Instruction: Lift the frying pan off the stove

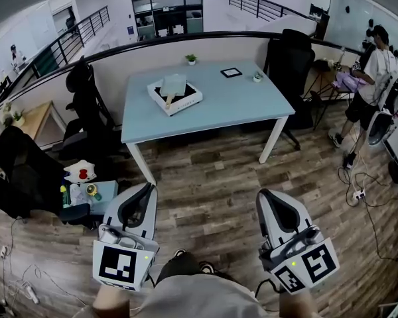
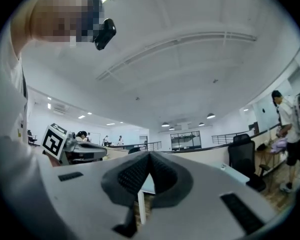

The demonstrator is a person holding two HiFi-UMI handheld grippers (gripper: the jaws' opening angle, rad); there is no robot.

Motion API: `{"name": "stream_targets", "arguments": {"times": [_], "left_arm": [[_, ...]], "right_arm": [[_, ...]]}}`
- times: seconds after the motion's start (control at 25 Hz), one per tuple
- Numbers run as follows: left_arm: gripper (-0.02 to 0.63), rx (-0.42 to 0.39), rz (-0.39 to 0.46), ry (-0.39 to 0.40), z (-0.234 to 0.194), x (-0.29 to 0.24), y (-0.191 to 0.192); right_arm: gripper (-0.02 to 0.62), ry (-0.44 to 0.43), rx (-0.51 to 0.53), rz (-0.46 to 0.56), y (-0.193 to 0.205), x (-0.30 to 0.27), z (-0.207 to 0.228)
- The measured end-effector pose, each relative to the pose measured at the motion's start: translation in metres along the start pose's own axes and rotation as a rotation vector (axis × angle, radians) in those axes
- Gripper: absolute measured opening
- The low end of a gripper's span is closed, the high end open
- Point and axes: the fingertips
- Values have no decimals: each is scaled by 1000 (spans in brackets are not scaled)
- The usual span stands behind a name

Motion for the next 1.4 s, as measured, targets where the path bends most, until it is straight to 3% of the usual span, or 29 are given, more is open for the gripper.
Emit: {"name": "stream_targets", "arguments": {"times": [0.04, 0.08, 0.16, 0.2, 0.24, 0.4, 0.72, 0.88, 1.4], "left_arm": [[6, 4, 5, -4, 1, 0, -1], [68, 9, 11, -10, 2, -1, -2], [333, 18, 25, -32, 1, -4, -4], [389, 20, 37, -51, -1, -6, -6], [404, 21, 54, -74, -4, -7, -8], [417, 26, 94, -119, -12, -16, -14], [417, 12, 65, -86, -11, -51, -2], [417, 0, 44, -72, -12, -75, 5], [417, 24, -33, -20, -44, -206, 27]], "right_arm": [[3, 1, -2, -6, 2, 2, 1], [3, 1, -6, -12, 5, 3, 2], [3, -2, -14, -21, 9, 3, 4], [3, -3, -21, -21, 10, 3, 6], [3, -2, -28, -19, 11, 4, 8], [3, 15, -42, -14, 13, 1, 21], [3, 15, -30, -31, 18, -21, 43], [3, 31, 23, -57, 21, -39, 59], [3, 45, -26, -103, 36, -139, 139]]}}
Point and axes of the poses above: the fingertips, and each gripper's own axes: x backward along the fingers, z to its right, y out of its underside, and after that the axes turned 11 degrees about -y, right-handed
